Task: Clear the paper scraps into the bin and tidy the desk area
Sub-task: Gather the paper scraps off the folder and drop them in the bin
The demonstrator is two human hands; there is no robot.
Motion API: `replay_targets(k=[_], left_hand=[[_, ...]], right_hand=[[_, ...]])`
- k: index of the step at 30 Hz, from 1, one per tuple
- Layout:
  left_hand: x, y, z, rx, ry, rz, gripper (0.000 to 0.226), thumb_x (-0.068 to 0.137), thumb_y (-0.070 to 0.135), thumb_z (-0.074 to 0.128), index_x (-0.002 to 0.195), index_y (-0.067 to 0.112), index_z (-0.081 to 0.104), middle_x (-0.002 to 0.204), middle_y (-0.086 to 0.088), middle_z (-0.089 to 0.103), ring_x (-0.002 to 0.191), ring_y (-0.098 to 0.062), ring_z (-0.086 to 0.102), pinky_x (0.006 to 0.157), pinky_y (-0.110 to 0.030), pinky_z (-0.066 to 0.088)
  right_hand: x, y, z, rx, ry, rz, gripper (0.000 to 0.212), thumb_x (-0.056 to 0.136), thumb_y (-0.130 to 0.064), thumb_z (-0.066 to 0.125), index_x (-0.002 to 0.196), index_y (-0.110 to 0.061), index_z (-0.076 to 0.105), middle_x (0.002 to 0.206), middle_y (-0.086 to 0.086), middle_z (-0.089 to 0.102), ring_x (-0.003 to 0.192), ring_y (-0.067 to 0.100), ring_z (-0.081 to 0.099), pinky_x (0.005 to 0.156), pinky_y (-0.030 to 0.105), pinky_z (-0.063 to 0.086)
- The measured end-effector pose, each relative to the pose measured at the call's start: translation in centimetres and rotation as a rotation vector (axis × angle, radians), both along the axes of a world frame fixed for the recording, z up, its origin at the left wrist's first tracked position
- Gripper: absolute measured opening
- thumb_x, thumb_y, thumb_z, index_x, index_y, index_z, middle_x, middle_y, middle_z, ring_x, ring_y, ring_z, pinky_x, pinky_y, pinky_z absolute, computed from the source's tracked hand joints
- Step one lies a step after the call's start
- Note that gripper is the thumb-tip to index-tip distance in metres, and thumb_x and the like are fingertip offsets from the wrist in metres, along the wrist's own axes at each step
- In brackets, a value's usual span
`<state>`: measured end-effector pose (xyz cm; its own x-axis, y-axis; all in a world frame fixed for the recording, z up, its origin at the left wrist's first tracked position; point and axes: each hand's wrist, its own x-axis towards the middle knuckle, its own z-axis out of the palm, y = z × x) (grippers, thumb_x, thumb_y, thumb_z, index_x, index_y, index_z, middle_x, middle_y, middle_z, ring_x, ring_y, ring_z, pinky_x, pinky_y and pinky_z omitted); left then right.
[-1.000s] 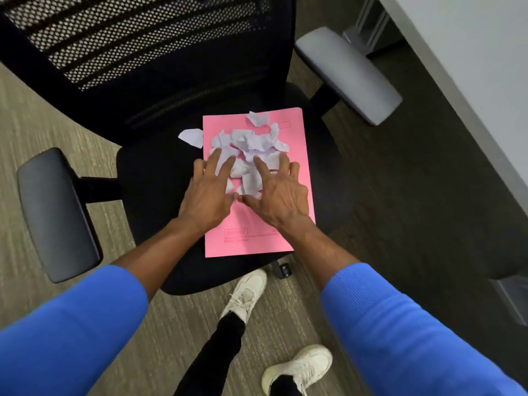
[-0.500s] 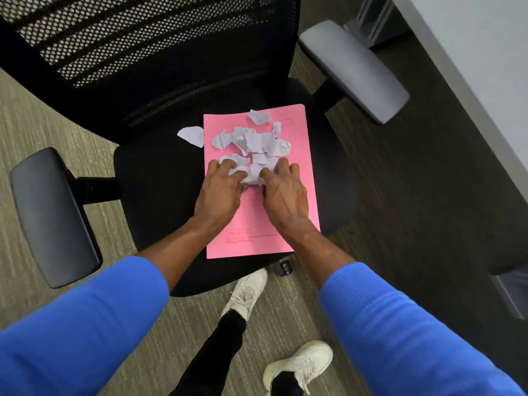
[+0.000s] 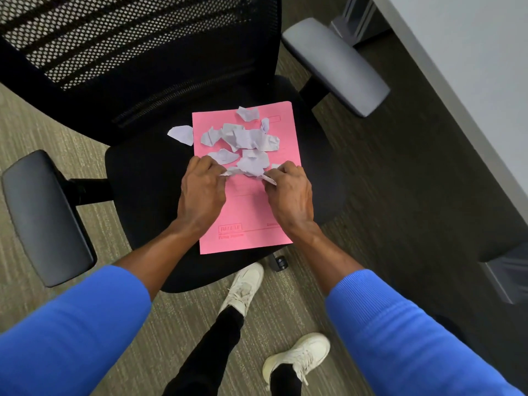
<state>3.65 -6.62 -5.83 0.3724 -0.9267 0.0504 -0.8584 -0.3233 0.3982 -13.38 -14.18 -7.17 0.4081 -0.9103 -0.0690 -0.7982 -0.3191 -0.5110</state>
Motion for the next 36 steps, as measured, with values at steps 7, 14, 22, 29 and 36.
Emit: replay_targets(k=[7, 14, 22, 29, 36], left_hand=[[-5.3, 2.0, 1.6, -0.047, 0.01, -0.02, 0.009, 0.099, 0.0, 0.069, 0.099, -0.004, 0.077, 0.095, -0.016, 0.069, 0.094, -0.035, 0.062, 0.075, -0.04, 0.048], [-11.8, 2.2, 0.8, -0.069, 0.123, -0.15, 0.002, 0.095, 0.002, 0.072, 0.093, 0.002, 0.074, 0.093, -0.013, 0.068, 0.09, -0.034, 0.06, 0.074, -0.039, 0.044], [-23.2, 0.5, -0.9, -0.027, 0.22, -0.467, 0.004, 0.091, 0.004, 0.074, 0.089, 0.008, 0.073, 0.09, -0.007, 0.066, 0.088, -0.031, 0.06, 0.075, -0.033, 0.039], [-33.6, 1.0, -3.7, 0.052, 0.23, -0.624, 0.003, 0.092, 0.01, 0.076, 0.095, 0.01, 0.075, 0.098, -0.005, 0.07, 0.095, -0.028, 0.063, 0.083, -0.04, 0.053], [-44.6, 4.2, -7.6, 0.434, 0.496, -0.246, 0.017, 0.086, 0.025, 0.088, 0.095, 0.012, 0.083, 0.097, -0.007, 0.081, 0.087, -0.026, 0.072, 0.078, -0.034, 0.053]], right_hand=[[-4.8, 1.4, 0.6, 0.027, -0.007, -0.079, 0.018, 0.099, -0.022, 0.069, 0.113, -0.019, 0.081, 0.107, 0.005, 0.066, 0.101, 0.025, 0.059, 0.073, 0.029, 0.037], [-10.7, 3.8, 1.0, 0.089, -0.021, -0.178, 0.022, 0.095, -0.021, 0.069, 0.113, -0.021, 0.081, 0.106, 0.006, 0.066, 0.102, 0.027, 0.061, 0.077, 0.033, 0.046], [-24.3, 7.5, -0.2, 0.156, 0.077, -0.396, 0.022, 0.091, -0.02, 0.074, 0.112, -0.021, 0.08, 0.104, 0.008, 0.066, 0.101, 0.031, 0.065, 0.084, 0.037, 0.051], [-35.5, 12.2, -2.8, 0.224, 0.084, -0.595, 0.019, 0.091, -0.023, 0.074, 0.108, -0.021, 0.081, 0.104, 0.011, 0.068, 0.098, 0.035, 0.067, 0.081, 0.041, 0.055], [-45.0, 18.3, -6.2, 0.346, 0.048, -0.839, 0.008, 0.09, -0.028, 0.076, 0.096, -0.024, 0.08, 0.086, 0.008, 0.07, 0.083, 0.028, 0.068, 0.069, 0.033, 0.045]])
